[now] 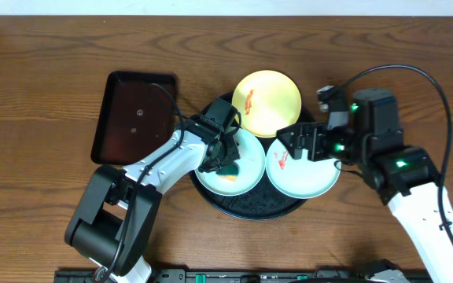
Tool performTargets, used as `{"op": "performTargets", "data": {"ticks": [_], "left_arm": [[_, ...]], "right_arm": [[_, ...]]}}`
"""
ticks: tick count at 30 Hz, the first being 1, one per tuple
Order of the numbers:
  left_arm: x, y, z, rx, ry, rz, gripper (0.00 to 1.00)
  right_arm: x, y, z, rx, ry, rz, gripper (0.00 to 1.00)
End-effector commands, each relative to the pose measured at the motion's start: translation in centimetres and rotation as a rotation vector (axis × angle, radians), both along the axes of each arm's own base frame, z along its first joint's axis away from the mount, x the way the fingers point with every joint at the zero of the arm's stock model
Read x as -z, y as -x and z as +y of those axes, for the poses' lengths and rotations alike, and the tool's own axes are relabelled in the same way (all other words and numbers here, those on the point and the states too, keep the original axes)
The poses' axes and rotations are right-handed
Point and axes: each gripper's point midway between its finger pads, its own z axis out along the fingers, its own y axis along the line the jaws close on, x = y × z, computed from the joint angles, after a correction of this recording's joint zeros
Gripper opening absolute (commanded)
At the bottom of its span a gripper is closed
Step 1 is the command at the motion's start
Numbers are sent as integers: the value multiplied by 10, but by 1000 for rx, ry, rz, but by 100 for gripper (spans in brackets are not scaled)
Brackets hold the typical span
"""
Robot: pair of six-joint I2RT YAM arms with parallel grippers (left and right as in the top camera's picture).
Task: Clean dirty plates on tray and stack at the side
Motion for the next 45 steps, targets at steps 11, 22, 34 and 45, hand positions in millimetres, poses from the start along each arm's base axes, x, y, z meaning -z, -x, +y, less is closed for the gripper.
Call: {"op": "performTargets", "data": {"ticks": [11,22,34,45], "left_arm": [[7,4,6,-16,-29,24,8],[7,3,5,-16,-27,21,8],[7,2,5,-16,-25,17,8],[7,2,5,-16,-25,17,8]], "right_arm": [[77,-17,39,59,280,123,56],[112,-52,33,134,402,106,36],[175,-54,50,53,425,202,26],[187,-45,51,17,463,222,27]]}}
